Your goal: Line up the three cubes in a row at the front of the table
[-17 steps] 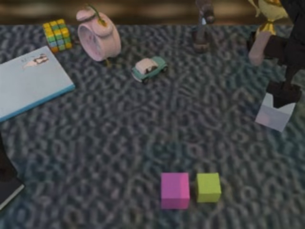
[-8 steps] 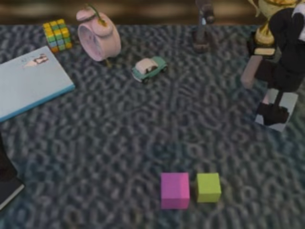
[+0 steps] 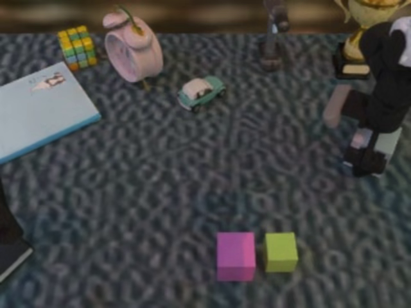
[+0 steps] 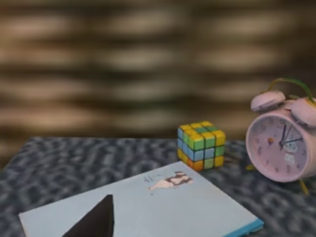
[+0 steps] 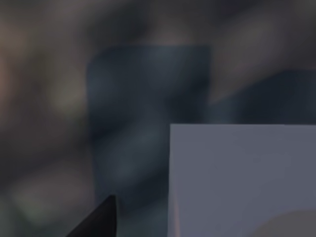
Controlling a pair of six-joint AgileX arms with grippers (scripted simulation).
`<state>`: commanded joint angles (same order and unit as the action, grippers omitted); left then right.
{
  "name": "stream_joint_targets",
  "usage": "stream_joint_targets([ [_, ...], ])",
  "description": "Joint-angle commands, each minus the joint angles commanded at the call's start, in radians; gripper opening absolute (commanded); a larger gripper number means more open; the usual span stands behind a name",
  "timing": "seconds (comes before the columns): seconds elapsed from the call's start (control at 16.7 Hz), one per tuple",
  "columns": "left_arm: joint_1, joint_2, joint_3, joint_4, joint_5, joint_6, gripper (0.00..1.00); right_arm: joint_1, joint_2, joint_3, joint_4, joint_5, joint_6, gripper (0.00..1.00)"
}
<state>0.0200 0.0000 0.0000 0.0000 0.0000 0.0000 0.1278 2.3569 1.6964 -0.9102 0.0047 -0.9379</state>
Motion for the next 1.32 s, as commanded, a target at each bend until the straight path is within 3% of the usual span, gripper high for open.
stream_joint_targets([
  [0.66,0.000,0.000,0.000,0.000,0.000,0.000,1.00,0.000,0.000,0.000,0.000,0.000,0.000,0.02],
  [1.32,0.000,0.000,0.000,0.000,0.000,0.000,1.00,0.002,-0.015,0.010,-0.024,-0.002,0.003,0.00],
])
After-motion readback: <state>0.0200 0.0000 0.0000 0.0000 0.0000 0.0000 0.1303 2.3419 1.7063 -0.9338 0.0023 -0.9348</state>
